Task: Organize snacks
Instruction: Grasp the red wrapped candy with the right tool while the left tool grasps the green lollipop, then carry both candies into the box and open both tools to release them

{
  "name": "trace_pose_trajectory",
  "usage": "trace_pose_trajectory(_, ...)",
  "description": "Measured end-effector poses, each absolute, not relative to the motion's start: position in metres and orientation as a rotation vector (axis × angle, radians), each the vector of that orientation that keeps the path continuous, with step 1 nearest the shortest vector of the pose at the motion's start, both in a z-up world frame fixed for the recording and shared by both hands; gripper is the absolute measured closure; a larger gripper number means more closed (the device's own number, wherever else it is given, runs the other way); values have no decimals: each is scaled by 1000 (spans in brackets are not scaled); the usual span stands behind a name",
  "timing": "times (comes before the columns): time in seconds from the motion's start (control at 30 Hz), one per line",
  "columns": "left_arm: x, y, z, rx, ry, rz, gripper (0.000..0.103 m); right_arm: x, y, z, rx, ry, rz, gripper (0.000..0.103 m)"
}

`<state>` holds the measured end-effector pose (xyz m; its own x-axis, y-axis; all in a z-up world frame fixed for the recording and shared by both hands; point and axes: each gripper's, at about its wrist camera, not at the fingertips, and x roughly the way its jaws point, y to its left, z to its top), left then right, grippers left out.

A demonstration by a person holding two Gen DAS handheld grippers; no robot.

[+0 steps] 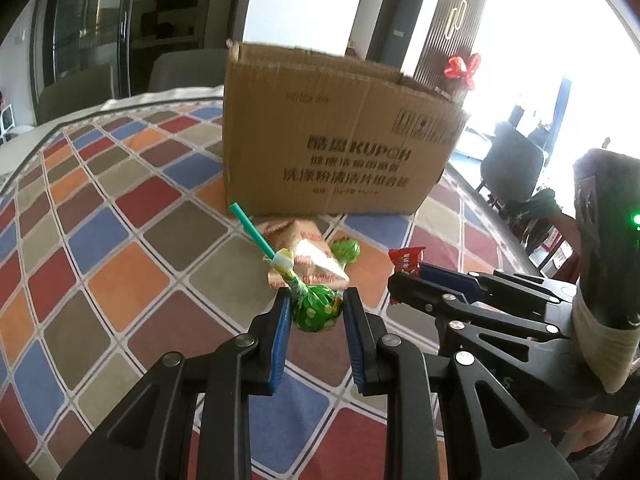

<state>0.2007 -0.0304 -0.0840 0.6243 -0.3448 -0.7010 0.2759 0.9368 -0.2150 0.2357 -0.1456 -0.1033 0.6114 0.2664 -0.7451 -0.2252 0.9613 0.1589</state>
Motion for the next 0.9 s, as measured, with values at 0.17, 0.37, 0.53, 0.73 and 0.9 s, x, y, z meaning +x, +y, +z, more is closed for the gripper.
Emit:
trace_pose_trajectory(0.17, 200, -27, -63, -91, 770, -352, 77, 230, -151, -80, 64, 810, 279, 83)
trace_pose_trajectory(0.37, 206, -24, -38, -79, 705, -350, 77, 229, -153, -51, 67, 737, 275, 83)
trace_pose_trajectory(0.53, 212, -23, -17, -70, 656, -349, 77, 232, -152, -29, 67, 684, 272, 83)
trace_pose_trajectory(0.73, 225, -24, 10, -59, 597, -355, 77, 239, -155, 0, 63, 617, 262, 83)
trace_pose_trajectory(0.9, 237, -25, 31, -44, 570, -364, 77, 246, -156, 22, 61, 572, 252, 83)
